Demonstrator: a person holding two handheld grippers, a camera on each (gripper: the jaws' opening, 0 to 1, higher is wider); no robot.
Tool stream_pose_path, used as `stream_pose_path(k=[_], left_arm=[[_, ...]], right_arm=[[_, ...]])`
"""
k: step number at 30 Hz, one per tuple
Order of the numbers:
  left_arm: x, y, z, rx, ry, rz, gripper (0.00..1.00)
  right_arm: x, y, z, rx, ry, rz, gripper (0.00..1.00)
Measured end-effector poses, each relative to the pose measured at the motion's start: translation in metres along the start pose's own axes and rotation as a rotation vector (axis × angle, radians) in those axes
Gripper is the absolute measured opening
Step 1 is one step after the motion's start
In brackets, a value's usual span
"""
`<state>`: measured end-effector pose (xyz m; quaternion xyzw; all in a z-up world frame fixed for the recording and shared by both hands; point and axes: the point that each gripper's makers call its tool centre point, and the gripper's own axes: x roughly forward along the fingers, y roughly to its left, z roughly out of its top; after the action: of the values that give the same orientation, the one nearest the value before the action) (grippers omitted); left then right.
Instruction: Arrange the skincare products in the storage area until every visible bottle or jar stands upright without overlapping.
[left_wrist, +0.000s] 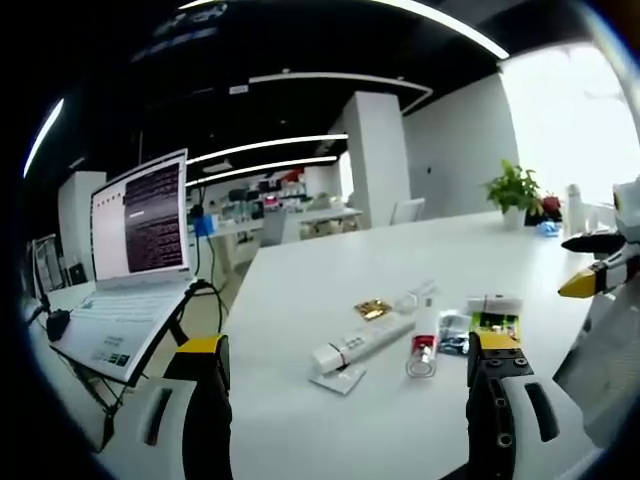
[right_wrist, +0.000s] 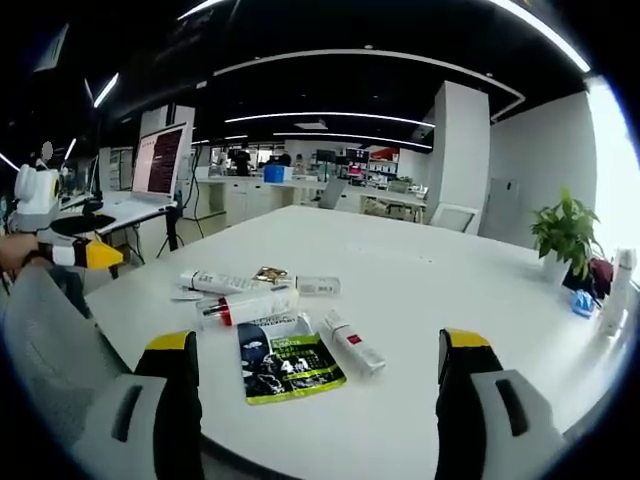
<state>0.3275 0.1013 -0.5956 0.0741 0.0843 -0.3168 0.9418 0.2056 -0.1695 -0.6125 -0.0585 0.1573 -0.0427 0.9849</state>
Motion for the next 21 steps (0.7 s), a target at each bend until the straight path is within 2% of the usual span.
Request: stream_pose_path(k=[21], left_arm=[[0.0008, 0.0002, -0.0031, 0.023, 0.017, 0.004, 0.97]], right_arm=[[0.0007, 0.0006, -0.0006, 0.0, 0.003, 0.005, 1.0]])
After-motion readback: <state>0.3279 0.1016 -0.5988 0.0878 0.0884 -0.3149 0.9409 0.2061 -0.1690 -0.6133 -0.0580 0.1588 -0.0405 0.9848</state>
